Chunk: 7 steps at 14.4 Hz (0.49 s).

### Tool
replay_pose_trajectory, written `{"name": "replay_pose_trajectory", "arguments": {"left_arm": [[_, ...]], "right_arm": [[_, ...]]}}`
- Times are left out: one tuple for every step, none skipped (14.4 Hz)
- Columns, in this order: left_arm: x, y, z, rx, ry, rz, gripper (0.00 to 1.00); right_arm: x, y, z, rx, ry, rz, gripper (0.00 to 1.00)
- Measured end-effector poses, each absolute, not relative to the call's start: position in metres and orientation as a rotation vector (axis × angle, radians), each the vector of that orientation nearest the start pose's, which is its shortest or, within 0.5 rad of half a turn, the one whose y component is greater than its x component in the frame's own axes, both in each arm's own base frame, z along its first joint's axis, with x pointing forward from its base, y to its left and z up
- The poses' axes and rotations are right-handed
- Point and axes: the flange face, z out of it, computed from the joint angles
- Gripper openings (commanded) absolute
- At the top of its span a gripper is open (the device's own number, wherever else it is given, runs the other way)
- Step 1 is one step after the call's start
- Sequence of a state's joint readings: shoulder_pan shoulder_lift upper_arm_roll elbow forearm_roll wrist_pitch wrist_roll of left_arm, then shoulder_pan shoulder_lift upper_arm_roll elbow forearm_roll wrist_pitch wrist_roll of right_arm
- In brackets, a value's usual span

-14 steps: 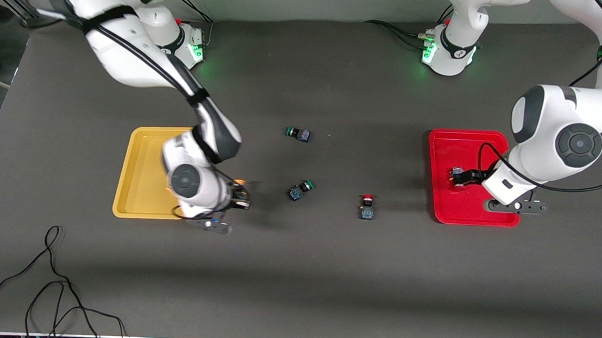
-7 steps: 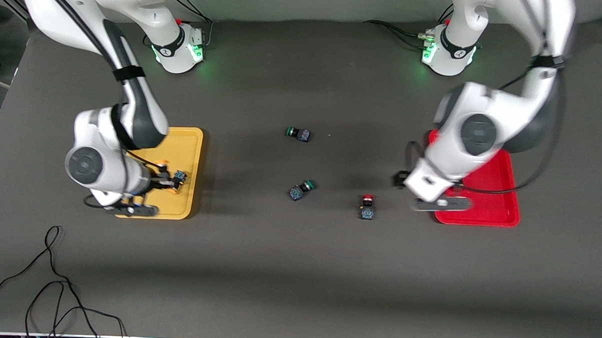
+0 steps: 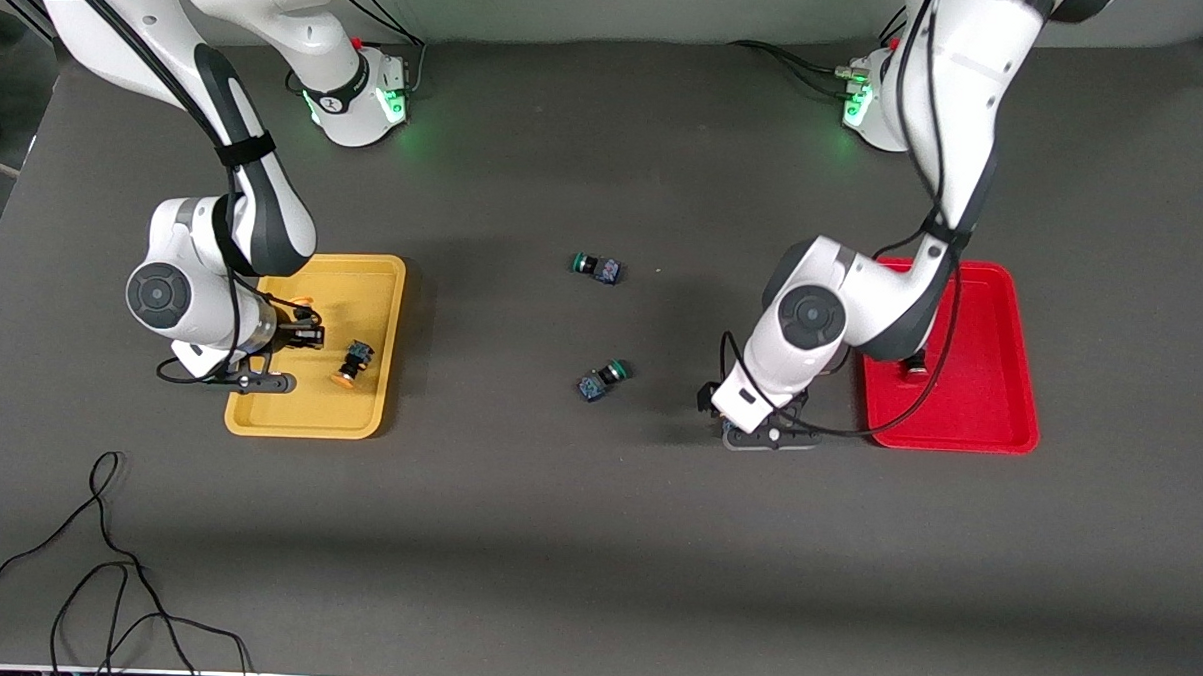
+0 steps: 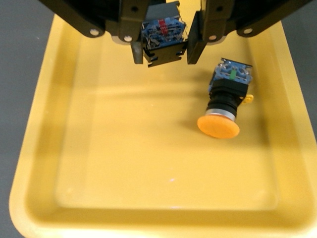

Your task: Place red and yellow buttons in trays

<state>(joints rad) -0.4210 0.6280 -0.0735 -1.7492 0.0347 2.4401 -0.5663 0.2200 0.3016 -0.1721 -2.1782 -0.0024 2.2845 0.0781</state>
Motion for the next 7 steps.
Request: {"name": "replay_pose_trajectory", "arguments": {"left_arm": [[0.593,-0.317,0.205,-3.185,-0.093,-0.058,0.93],[0.592,-0.319,0.196,-3.181,-0.087,-0.041,0.89],[0.591,-0.322,0.191,-3.18,-0.087,-0.034,0.82],[0.59,-0.323,0.188,-3.178,-0.085,-0.029,0.61],[0.588,-0.325,0.186,-3.177,-0.083,-0.025,0.45],[0.587,-0.327,0.185,-3.176,-0.085,-0.022,0.32],[0.587,-0.328,0.185,-3.176,-0.09,-0.021,0.27]], "right_arm": [[0.54,0.025,0.238,-3.186,0.053,0.293,1.0],[0.541,0.024,0.239,-3.181,0.066,0.284,1.0],[0.543,0.023,0.245,-3.177,0.076,0.277,1.0],[0.547,0.023,0.256,-3.174,0.081,0.28,1.0],[0.554,0.022,0.276,-3.17,0.084,0.262,1.0],[0.562,0.022,0.305,-3.166,0.087,0.207,1.0],[0.568,0.021,0.341,-3.158,0.092,0.115,1.0]]}}
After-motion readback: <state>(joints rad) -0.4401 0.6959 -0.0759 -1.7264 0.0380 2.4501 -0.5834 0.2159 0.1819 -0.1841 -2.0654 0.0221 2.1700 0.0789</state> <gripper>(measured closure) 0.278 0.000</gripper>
